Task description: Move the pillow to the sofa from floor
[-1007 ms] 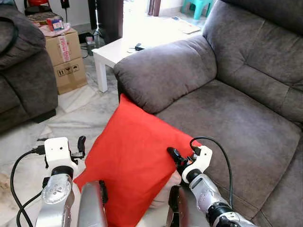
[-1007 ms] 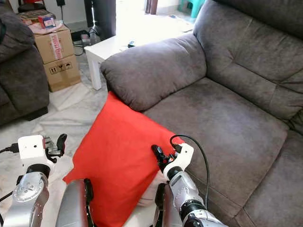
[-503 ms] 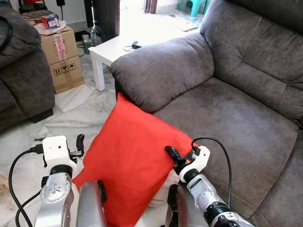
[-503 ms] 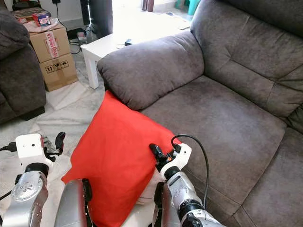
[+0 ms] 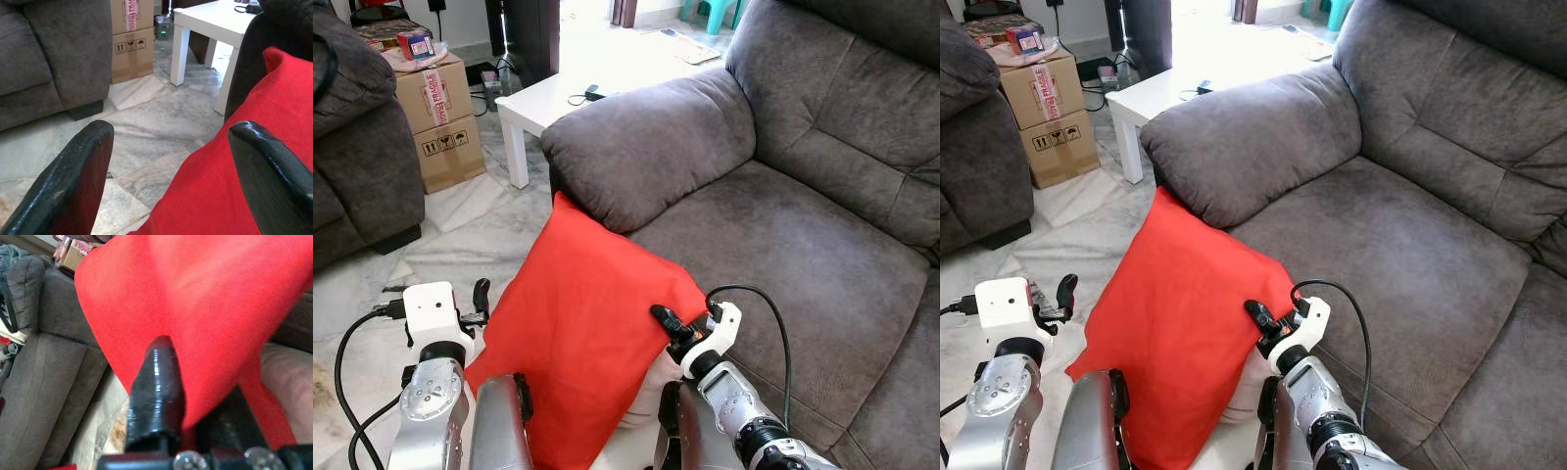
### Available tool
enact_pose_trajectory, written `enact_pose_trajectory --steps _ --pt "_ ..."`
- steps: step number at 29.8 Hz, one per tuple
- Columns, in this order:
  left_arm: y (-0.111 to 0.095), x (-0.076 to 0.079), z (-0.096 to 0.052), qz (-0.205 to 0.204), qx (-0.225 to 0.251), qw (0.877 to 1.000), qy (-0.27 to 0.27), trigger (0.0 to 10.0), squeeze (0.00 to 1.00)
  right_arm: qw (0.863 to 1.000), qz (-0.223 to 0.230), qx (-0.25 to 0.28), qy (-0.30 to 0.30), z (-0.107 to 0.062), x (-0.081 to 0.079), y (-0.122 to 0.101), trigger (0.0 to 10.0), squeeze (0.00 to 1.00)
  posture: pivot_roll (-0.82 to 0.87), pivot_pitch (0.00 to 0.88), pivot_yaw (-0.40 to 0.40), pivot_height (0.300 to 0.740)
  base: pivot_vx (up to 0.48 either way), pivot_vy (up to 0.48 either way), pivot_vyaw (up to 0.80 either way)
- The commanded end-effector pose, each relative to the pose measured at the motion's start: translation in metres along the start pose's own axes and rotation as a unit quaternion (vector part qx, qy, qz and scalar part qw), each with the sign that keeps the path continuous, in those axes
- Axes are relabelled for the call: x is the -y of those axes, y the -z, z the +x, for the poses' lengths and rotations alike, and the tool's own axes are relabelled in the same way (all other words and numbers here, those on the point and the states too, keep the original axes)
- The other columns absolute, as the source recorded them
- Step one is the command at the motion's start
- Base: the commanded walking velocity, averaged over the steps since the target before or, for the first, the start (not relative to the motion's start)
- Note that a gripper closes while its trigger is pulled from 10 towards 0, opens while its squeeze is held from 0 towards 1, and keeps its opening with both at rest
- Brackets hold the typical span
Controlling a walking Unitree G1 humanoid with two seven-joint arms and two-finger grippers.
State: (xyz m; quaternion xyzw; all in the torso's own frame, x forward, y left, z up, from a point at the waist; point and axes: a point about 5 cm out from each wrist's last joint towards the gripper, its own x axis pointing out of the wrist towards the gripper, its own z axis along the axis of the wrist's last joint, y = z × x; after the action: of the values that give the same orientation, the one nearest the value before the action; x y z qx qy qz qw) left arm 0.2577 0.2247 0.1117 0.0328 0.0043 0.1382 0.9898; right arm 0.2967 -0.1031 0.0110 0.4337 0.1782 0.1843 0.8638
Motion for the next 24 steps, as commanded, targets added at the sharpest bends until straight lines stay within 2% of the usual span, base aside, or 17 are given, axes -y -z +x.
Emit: enact_pose_trajectory --steps 1,10,15,20,23,24 --pt "-0.001 0.002 0.001 -0.008 0.0 1.0 0.001 10.0 0.0 1.0 -0.009 0.003 -0.006 0.001 -0.001 -0.005 0.0 0.0 0.18 0.059 -0.179 0.517 0.0 0.0 0.0" --pt "0.0 0.003 0.004 -0.007 0.001 1.0 0.003 10.0 0.0 1.0 -0.022 0.008 -0.019 0.003 -0.005 -0.008 0.0 0.0 0.18 0.039 -0.176 0.517 0.0 0.0 0.0" --pt "-0.002 0.006 0.01 -0.005 0.006 1.0 0.01 10.0 0.0 0.998 -0.045 0.017 -0.031 0.006 -0.009 -0.014 0.0 0.0 0.18 0.004 -0.166 0.517 0.0 0.0 0.0" --pt "-0.004 0.009 0.015 -0.005 0.011 1.0 0.014 10.0 0.0 0.997 -0.06 0.043 -0.033 0.008 -0.011 -0.028 0.0 0.0 0.18 0.0 -0.159 0.517 0.0 0.0 0.0" --pt "-0.007 0.01 0.021 -0.005 0.018 1.0 0.016 10.0 0.0 0.992 -0.112 0.039 -0.034 0.01 -0.014 -0.034 0.1 0.0 0.18 0.0 -0.151 0.517 0.0 0.0 0.0" --pt "-0.008 0.011 0.024 -0.004 0.022 1.0 0.019 10.0 0.0 0.988 -0.147 0.035 -0.031 0.01 -0.016 -0.036 10.0 0.0 0.17 0.0 -0.148 0.517 0.0 0.0 0.0"
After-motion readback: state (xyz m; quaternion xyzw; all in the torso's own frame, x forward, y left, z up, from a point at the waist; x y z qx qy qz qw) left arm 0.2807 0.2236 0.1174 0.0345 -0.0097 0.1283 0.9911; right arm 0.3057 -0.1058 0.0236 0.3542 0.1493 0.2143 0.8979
